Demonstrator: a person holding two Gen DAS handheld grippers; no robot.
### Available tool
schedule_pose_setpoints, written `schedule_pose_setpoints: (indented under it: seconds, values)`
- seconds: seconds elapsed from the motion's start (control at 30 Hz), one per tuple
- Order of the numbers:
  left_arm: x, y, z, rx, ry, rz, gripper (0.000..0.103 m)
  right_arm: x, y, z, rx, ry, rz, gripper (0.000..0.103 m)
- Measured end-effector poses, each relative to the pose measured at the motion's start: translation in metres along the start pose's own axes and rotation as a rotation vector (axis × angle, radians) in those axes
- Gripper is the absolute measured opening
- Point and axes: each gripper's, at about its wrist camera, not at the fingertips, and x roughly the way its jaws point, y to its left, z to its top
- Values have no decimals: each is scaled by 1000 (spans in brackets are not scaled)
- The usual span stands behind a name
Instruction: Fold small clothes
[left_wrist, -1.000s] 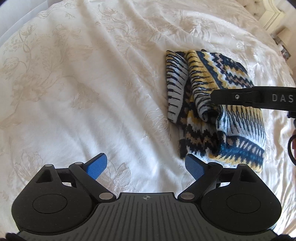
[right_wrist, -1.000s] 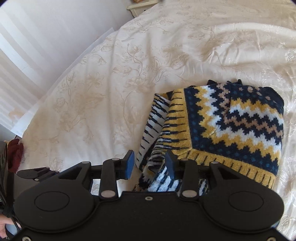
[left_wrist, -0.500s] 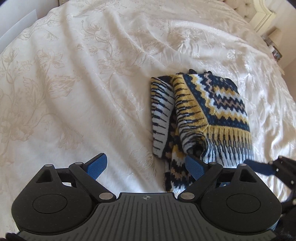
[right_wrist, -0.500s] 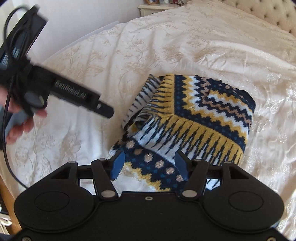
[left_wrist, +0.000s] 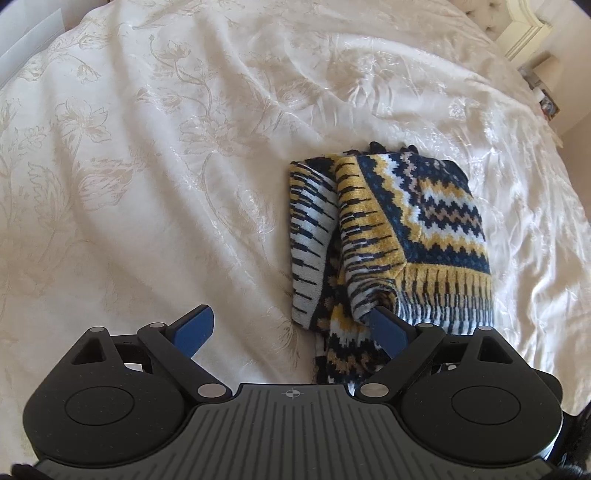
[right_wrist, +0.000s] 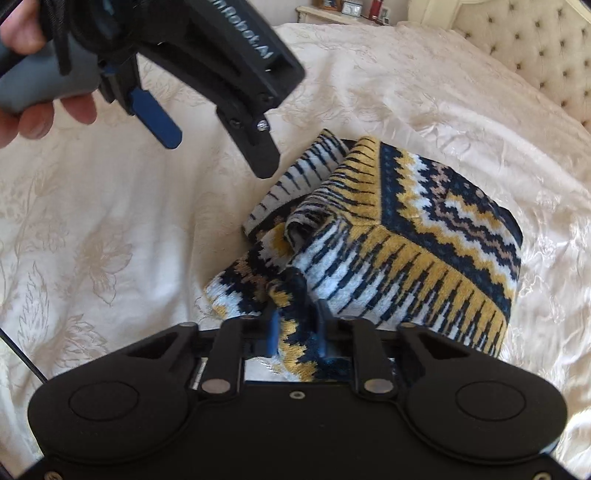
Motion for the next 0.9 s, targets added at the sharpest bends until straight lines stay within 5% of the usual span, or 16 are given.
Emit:
schedule_pose_setpoints:
  seconds: [0.33, 0.67, 0.83, 0.9]
  values:
    - [32, -31, 15, -53, 53, -198, 93, -23, -42, 1, 225, -62, 56, 20]
    - [77, -49, 38, -81, 81, -230, 91, -18, -47, -1, 246, -59, 84, 20]
    - [83, -58, 47, -43, 83, -229, 63, -21, -47, -3, 257, -59, 85, 20]
    - [84, -61, 47, -16, 78, -189, 28, -21, -46, -3, 261, -58, 84, 20]
